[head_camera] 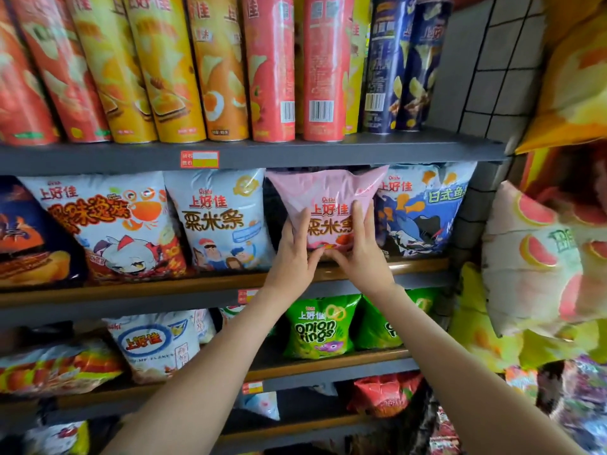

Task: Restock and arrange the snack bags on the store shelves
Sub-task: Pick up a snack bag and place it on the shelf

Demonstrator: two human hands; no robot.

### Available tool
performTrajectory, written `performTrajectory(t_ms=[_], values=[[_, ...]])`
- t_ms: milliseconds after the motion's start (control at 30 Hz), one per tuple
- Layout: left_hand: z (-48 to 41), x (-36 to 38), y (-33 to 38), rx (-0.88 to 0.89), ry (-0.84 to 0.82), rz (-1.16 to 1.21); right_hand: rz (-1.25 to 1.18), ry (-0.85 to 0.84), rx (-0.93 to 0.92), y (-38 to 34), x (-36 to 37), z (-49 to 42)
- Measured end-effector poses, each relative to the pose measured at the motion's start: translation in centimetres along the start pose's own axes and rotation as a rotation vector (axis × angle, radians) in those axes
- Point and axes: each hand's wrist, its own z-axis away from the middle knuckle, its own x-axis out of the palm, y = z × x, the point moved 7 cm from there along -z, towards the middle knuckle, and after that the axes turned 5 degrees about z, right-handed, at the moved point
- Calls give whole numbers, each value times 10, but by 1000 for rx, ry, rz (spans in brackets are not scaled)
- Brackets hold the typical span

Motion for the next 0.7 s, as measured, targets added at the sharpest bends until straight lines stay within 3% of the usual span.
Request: performTrajectory(t_ms=[267,433,567,700], values=[[-27,4,-14,-233,-224,-74,-12,-158,103,8,17,-29],[-35,-4,-16,-255,-253,-129,-63,-249,128,9,38,-43],[-35,-1,-27,-236,-317,-174,82,-219,215,16,41,-56],[-45,5,-26,-237,-314,-273,316,-158,74,2,41,-63]])
